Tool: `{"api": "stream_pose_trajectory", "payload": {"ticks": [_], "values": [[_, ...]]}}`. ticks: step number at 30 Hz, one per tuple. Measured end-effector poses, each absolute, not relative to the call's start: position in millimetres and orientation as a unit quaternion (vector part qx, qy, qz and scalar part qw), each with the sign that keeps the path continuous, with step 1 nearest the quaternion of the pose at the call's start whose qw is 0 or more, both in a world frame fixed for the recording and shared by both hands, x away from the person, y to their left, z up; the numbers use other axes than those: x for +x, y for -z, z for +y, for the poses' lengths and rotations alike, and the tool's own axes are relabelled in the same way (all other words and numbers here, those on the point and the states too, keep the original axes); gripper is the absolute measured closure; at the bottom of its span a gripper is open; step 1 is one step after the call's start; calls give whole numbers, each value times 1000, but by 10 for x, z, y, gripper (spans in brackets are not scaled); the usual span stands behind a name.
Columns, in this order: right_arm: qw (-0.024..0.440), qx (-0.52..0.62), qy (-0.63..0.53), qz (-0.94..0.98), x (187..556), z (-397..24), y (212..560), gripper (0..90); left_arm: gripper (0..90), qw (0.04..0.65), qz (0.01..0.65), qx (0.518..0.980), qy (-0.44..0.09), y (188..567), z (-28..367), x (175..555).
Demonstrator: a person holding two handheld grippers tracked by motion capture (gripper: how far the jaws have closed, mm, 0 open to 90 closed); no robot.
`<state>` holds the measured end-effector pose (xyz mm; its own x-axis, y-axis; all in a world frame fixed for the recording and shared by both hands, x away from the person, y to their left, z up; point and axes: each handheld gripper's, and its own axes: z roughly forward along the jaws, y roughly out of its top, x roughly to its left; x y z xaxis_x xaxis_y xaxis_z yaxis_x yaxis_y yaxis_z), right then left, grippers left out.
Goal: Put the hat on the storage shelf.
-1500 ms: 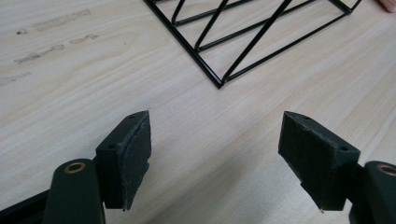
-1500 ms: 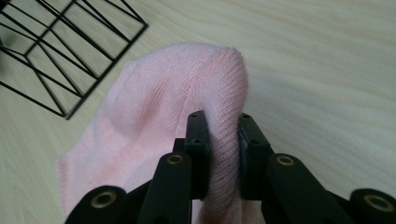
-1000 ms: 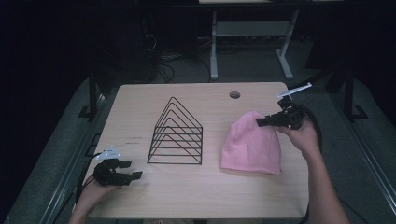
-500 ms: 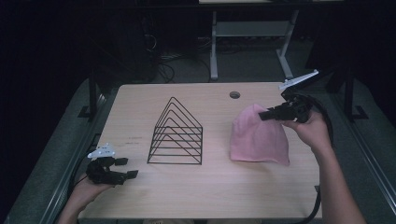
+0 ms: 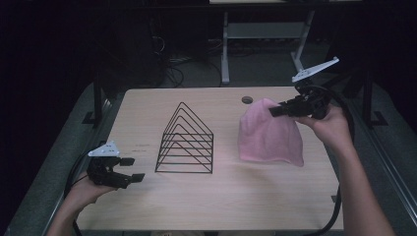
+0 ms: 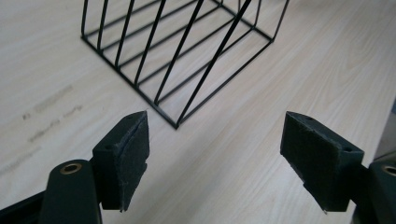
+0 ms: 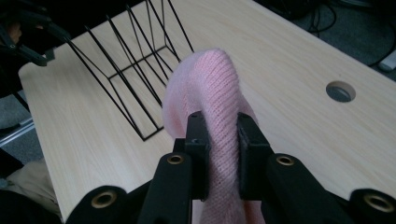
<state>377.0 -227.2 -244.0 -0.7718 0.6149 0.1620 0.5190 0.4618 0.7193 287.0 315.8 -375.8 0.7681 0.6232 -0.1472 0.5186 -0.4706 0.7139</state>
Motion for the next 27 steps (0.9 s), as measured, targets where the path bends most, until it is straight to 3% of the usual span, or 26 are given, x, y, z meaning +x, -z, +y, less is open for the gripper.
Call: {"api": "stream_pose_trajectory", "payload": {"ticks": [15,27], "values": [[77,294,-423,854,3674,-2095,1947,774,241,398,262,877,-66,3123,2811,3012],[77,259,-440,856,3678,-1808,1675,774,241,396,232,886,-65,2863,2635,3183]]}}
